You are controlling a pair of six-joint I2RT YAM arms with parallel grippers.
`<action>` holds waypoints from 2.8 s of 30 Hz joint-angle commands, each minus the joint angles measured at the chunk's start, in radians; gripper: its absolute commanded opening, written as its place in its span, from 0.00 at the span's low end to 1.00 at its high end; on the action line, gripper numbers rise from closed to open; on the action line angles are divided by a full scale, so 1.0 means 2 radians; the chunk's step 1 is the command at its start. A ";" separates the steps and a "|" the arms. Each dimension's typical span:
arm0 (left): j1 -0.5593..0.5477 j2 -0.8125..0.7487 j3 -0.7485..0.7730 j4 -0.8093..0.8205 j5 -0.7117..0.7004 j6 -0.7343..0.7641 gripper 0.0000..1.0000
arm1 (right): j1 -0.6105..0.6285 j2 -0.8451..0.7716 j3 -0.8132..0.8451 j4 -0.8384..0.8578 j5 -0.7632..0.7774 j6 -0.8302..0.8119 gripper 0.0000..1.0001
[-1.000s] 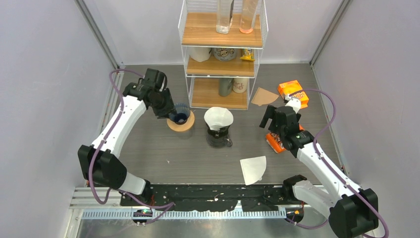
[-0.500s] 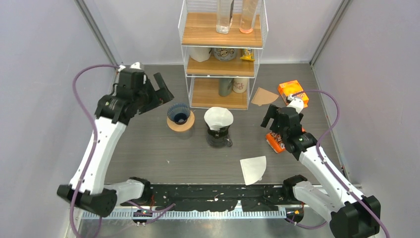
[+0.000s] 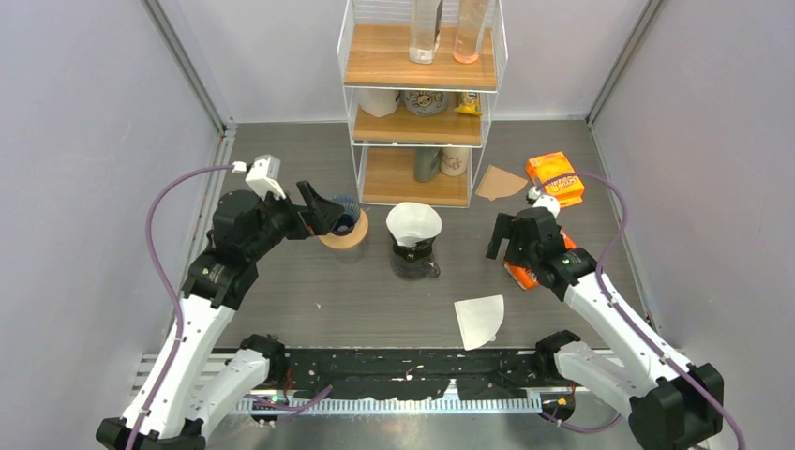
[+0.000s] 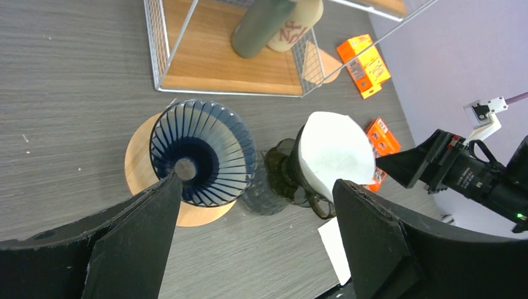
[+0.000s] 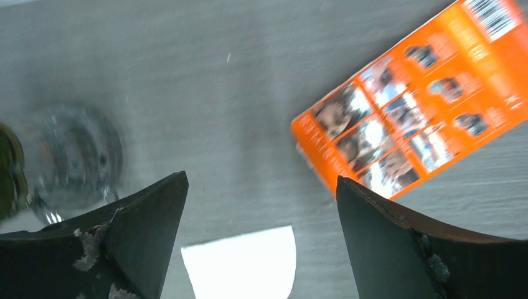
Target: Place the coffee filter in the dripper
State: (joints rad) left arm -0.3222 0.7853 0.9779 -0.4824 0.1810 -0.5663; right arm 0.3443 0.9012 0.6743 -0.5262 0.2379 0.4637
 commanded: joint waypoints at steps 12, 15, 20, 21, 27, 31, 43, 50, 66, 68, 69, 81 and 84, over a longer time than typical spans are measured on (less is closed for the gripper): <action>-0.002 -0.062 -0.085 0.155 0.023 0.088 1.00 | 0.090 0.048 -0.065 -0.068 -0.037 0.114 1.00; -0.002 -0.067 -0.104 0.176 0.026 0.091 0.99 | 0.091 0.064 -0.063 -0.071 -0.042 0.113 0.96; -0.002 -0.068 -0.105 0.165 0.004 0.098 1.00 | 0.102 0.092 -0.067 -0.083 -0.039 0.131 0.88; -0.002 -0.068 -0.104 0.165 0.000 0.100 1.00 | 0.103 0.096 -0.068 -0.083 -0.039 0.137 0.85; -0.002 -0.068 -0.103 0.163 -0.016 0.110 1.00 | 0.121 0.106 -0.068 -0.096 -0.021 0.171 0.79; -0.002 -0.066 -0.103 0.159 -0.031 0.113 0.99 | 0.127 0.109 -0.072 -0.099 -0.015 0.191 0.74; -0.002 -0.066 -0.102 0.143 -0.077 0.110 1.00 | 0.146 0.135 -0.059 -0.110 0.016 0.220 0.56; -0.002 -0.066 -0.102 0.140 -0.085 0.108 1.00 | 0.146 0.131 -0.059 -0.098 0.020 0.221 0.37; -0.002 -0.061 -0.097 0.147 -0.043 0.101 1.00 | 0.146 0.019 -0.035 -0.027 0.036 0.124 0.20; -0.002 -0.061 -0.094 0.149 -0.036 0.100 1.00 | 0.146 -0.001 -0.027 -0.024 0.043 0.105 0.19; -0.002 -0.060 -0.093 0.150 -0.031 0.099 1.00 | 0.146 -0.016 -0.020 -0.024 0.049 0.100 0.19; -0.002 0.021 -0.045 0.256 0.236 0.056 0.99 | 0.146 -0.132 0.061 -0.061 0.050 0.001 0.21; -0.012 0.074 -0.012 0.251 0.288 0.049 0.99 | 0.146 -0.159 0.092 -0.075 0.026 -0.028 0.22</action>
State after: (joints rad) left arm -0.3256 0.8322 0.8551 -0.0864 0.4915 -0.4252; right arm 0.6323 0.6411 0.7624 -0.6411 0.3233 0.5125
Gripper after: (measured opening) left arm 0.993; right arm 0.217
